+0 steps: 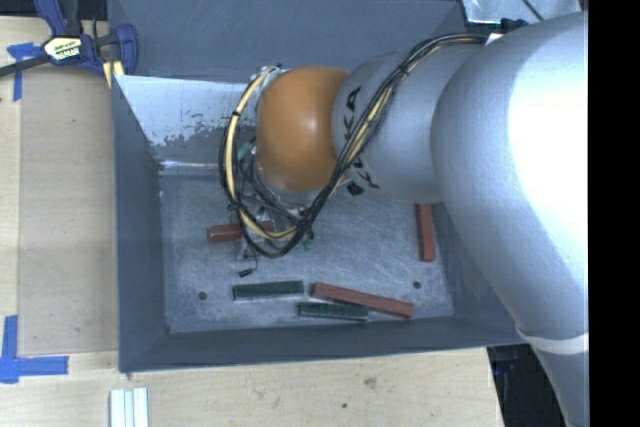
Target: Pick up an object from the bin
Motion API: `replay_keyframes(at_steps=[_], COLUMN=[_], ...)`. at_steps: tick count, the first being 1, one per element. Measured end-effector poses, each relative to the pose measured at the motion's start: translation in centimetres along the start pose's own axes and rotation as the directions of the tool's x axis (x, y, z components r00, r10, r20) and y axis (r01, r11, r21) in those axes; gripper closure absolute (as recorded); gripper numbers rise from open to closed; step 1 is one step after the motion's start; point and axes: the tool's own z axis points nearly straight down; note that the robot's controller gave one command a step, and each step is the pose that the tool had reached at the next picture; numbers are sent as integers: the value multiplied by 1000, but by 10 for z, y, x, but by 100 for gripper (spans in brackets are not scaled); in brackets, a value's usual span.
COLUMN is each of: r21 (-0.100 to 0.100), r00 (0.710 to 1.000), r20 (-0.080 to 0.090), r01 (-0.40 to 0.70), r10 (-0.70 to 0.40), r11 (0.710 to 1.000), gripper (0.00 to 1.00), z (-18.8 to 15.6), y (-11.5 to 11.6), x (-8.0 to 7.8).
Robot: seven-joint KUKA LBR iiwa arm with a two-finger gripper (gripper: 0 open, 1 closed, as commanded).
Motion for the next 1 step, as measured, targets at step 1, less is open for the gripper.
replay_keyframes(at_steps=[1], r21=[1], r00=[1000], r20=[2], r01=[7], r10=[-7], r11=[1000], gripper=[100], z=[-170], y=[19], x=[14])
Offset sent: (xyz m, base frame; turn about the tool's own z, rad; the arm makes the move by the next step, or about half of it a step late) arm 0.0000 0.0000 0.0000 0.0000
